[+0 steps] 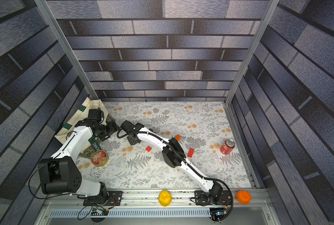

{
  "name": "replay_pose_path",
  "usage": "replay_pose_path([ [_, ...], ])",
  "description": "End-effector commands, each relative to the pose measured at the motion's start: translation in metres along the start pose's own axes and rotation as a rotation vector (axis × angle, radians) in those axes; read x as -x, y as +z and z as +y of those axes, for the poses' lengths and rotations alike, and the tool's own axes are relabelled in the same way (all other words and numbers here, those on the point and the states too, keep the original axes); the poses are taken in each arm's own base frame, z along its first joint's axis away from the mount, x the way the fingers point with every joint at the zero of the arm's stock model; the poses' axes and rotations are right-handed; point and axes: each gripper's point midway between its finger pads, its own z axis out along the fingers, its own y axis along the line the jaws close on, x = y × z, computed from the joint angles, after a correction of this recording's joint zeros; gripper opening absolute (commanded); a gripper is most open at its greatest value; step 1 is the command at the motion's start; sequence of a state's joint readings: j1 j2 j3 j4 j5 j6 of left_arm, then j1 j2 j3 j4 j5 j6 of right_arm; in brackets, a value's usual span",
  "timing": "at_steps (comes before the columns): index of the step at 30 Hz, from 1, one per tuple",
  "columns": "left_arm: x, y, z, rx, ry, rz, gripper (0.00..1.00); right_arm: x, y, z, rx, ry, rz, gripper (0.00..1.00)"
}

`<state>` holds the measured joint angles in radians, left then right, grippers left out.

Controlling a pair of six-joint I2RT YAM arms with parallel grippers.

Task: Assemble the letter v with building blocks
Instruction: Assemble the building block at the center of the board.

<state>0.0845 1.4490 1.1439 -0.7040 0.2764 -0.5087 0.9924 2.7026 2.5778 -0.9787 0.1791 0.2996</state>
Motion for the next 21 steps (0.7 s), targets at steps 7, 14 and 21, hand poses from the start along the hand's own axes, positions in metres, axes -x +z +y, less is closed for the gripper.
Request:
replay_pose_path([
  [7,0.0028,-0.0116,-0.0042,0.002,0.016,-0.019,0.85,-0.0008,0.022,-0.0061,-0.014,0.029,0.0,0.23],
  [14,0.0023,-0.011,-0.004,0.002,0.014,-0.015,0.85,0.0015,0.0241,-0.0092,-0.022,0.033,-0.007,0.23],
  [21,0.0029,-0.0113,-0.005,-0.001,0.013,-0.015,0.85,-0.0004,0.0289,-0.0121,-0.04,0.045,-0.005,0.23],
])
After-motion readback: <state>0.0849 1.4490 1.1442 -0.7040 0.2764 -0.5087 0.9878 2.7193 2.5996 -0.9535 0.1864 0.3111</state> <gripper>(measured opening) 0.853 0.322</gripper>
